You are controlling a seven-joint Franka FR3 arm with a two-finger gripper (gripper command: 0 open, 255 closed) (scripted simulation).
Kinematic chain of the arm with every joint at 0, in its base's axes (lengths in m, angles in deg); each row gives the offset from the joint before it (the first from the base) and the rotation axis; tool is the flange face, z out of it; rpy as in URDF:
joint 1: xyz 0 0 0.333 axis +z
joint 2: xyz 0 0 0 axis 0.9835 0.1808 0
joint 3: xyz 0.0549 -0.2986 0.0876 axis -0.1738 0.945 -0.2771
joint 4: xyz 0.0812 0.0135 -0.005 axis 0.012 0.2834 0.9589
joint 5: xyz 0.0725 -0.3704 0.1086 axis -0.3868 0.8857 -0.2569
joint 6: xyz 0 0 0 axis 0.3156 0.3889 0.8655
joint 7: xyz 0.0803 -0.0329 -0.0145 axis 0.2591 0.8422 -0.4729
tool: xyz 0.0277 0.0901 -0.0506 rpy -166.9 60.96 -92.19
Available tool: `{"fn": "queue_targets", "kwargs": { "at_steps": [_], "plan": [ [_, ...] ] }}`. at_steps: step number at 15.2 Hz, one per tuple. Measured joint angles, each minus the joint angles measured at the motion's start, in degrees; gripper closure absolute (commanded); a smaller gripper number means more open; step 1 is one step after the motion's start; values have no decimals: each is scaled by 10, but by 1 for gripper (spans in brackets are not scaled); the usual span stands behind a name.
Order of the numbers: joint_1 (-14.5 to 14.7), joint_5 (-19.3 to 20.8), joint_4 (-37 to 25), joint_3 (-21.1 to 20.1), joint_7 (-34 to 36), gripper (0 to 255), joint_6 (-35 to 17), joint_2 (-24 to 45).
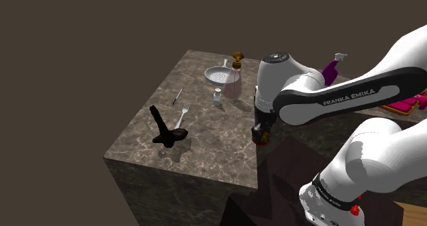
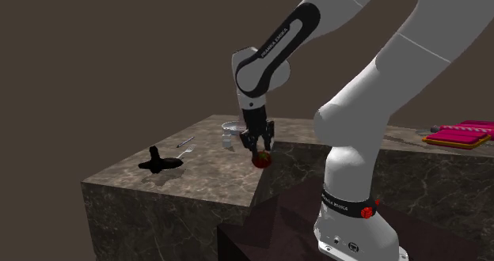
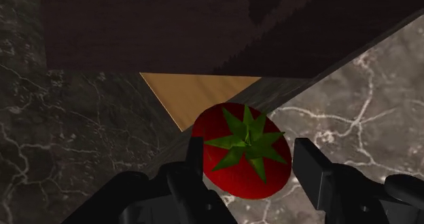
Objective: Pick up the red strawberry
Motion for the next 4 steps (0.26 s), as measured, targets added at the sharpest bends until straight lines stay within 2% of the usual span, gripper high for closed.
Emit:
{"fn": "queue_targets", "kwargs": {
  "at_steps": [4],
  "plan": [
    [2, -2, -14, 5, -7, 255, 38, -25]
  ]
}}
